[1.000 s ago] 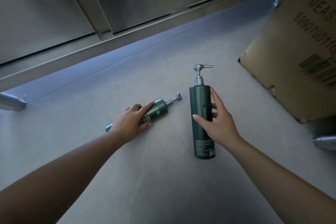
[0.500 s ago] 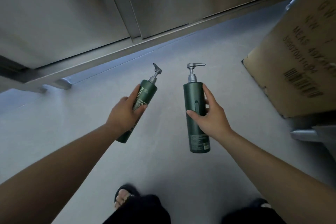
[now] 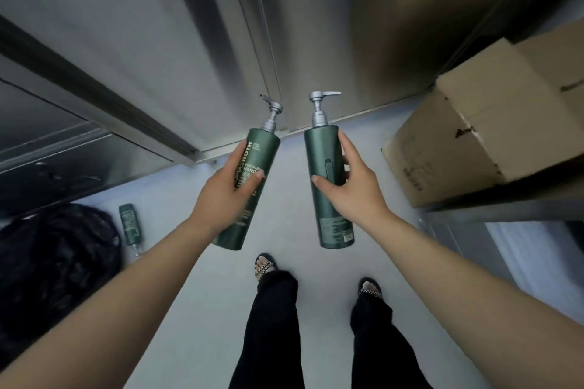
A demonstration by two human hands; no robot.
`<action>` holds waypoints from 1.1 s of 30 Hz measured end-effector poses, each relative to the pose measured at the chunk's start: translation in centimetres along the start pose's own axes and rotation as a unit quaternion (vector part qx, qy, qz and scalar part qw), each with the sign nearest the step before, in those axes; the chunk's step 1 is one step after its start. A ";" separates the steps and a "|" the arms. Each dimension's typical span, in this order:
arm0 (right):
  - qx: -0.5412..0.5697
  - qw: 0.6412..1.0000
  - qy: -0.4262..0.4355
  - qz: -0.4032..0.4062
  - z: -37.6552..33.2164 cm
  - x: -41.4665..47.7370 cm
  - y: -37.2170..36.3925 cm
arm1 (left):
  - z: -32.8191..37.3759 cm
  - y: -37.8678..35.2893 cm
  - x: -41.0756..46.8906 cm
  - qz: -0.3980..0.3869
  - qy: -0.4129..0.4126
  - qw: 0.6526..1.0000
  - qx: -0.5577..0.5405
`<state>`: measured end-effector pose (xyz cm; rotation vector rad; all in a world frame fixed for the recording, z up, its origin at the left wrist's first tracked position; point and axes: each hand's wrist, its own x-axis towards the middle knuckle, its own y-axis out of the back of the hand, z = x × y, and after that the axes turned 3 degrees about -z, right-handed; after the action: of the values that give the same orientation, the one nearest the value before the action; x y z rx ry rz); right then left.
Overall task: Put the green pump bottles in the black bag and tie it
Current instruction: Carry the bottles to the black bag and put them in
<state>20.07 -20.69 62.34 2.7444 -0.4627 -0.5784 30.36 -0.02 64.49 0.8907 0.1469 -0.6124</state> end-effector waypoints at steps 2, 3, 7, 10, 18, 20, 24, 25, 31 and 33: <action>0.014 1.000 0.019 -0.002 -2.9 -2.3 1.8 | 3.1 1.9 -3.2 0.039 0.012 0.999 -0.006; 0.019 0.999 0.032 -0.006 -4.1 -3.4 2.7 | 4.6 2.5 -4.6 0.057 0.015 0.998 -0.003; 0.031 0.995 0.086 -0.032 -7.7 -7.0 6.7 | 9.5 2.8 -10.0 0.131 0.013 0.991 -0.025; 0.024 0.990 0.124 -0.057 -9.7 -9.6 9.2 | 12.0 2.0 -14.3 0.182 0.023 0.981 -0.069; 0.014 0.973 0.144 -0.181 -12.2 -16.1 8.3 | 12.2 0.3 -26.3 0.282 0.113 0.933 -0.195; 0.005 0.965 0.150 -0.213 -12.5 -17.6 6.4 | 11.3 0.4 -28.7 0.309 0.127 0.911 -0.243; -0.019 0.952 0.152 -0.265 -13.6 -19.9 2.1 | 8.6 1.2 -31.7 0.358 0.160 0.868 -0.304; -0.026 0.949 0.152 -0.274 -14.1 -20.4 0.8 | 7.7 1.5 -32.5 0.366 0.168 0.862 -0.309; -0.056 0.924 0.185 -0.329 -17.8 -24.6 -9.3 | -0.2 5.3 -40.2 0.411 0.197 0.838 -0.300; -0.060 0.912 0.198 -0.355 -18.9 -26.8 -13.5 | -3.0 6.6 -43.3 0.429 0.210 0.826 -0.300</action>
<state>8.33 5.45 83.14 2.7483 0.6688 -0.1626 -1.13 24.39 83.03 0.3767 0.2919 0.4813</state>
